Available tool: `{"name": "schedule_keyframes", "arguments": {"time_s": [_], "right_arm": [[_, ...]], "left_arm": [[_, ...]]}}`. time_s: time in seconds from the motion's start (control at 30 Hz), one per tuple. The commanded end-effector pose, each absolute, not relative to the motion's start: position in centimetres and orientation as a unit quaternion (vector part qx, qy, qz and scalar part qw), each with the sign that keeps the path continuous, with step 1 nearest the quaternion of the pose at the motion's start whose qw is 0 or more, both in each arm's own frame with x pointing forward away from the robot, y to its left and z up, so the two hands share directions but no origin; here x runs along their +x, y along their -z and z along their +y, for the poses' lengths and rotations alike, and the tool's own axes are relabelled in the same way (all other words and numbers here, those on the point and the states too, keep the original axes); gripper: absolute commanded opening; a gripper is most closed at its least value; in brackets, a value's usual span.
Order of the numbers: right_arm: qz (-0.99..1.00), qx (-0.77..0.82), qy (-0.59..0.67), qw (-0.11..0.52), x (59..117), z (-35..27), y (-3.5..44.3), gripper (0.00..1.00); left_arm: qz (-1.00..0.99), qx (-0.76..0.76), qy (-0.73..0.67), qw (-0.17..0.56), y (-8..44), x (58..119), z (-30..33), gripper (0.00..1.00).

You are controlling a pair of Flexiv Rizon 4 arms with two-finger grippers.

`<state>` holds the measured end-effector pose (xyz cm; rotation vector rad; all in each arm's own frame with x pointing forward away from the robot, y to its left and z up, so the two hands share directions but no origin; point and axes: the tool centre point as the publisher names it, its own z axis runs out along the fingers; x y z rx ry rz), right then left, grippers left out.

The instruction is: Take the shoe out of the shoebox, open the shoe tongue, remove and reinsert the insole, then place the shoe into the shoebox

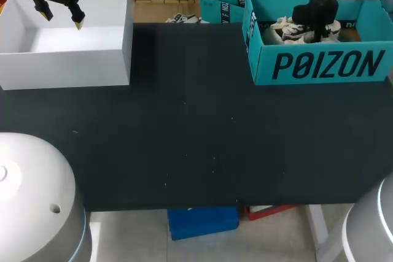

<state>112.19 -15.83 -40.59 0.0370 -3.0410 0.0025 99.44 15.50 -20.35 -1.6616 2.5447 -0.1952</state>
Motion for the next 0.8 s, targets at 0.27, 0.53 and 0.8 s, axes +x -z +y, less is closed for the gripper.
{"name": "schedule_keyframes", "arguments": {"time_s": [0.27,0.53,0.8], "right_arm": [[-0.999,0.007,-0.017,0.039,112.1,-17.7,33.9,0.00],[-0.999,0.003,-0.039,0.027,112.2,-18.8,29.6,0.00],[-0.998,-0.003,-0.069,0.007,112.5,-18.6,25.3,0.00]], "left_arm": [[0.835,-0.545,0.063,0.048,20.3,99.3,15.5,1.00],[0.835,-0.545,0.063,0.048,20.3,99.3,15.5,1.00],[0.835,-0.545,0.063,0.048,20.3,99.3,15.5,1.00]]}}
